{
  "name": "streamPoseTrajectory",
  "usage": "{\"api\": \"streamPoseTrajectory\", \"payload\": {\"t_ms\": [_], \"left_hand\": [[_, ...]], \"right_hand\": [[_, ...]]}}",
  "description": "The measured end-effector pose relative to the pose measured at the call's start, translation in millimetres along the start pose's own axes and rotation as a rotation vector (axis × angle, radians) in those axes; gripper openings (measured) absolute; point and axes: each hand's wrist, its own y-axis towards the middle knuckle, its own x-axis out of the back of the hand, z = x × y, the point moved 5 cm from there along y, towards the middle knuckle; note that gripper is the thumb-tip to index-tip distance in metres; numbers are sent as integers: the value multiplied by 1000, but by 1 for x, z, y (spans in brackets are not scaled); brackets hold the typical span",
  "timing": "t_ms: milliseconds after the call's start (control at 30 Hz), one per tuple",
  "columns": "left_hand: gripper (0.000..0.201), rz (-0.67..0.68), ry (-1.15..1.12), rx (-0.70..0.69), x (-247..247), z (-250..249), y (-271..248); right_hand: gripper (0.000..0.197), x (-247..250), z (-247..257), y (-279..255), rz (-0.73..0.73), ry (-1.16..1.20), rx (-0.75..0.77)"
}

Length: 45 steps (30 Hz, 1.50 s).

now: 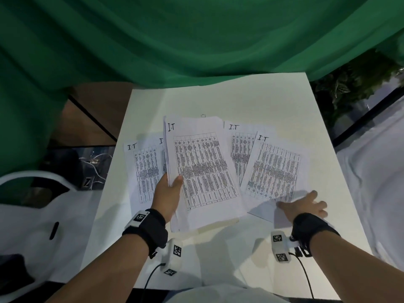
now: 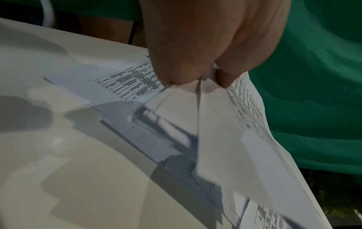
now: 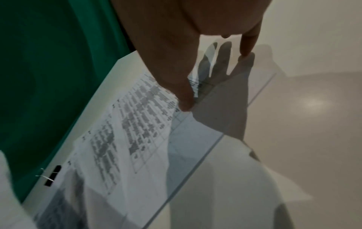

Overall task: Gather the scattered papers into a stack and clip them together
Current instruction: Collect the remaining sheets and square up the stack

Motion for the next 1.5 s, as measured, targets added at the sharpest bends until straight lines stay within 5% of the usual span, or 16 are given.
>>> {"api": "streamPoseTrajectory", "payload": {"t_ms": [200,400,500,800,1067,1200,1300,1433,1500], "left_hand": [[48,10,21,18,-4,0,0],[52,0,14,30,-4,7,4],[52,-17,37,52,1,10,4],[46,-32,-2,37,-4,1,4],[40,93,-171,135,-31,-10,3],[81,131,-247,172,-31,-16,-3],[69,62,-153,114,-19,-8,1],[64,106,-139,127,-4,10,11],[69,172,-134,144,-1,16,11]], "right_hand": [[117,-9,-9,9,0,192,87],[24,12,-7,18,123,208,273],[8,36,6,18,138,317,358],[24,95,66,-25,526,830,508],[46,26,97,-65,749,603,528],[42,-4,105,-84,761,461,565],[52,-16,113,-98,787,360,624],[91,-24,116,-94,882,325,499],[75,-28,118,-89,964,472,412]]}}
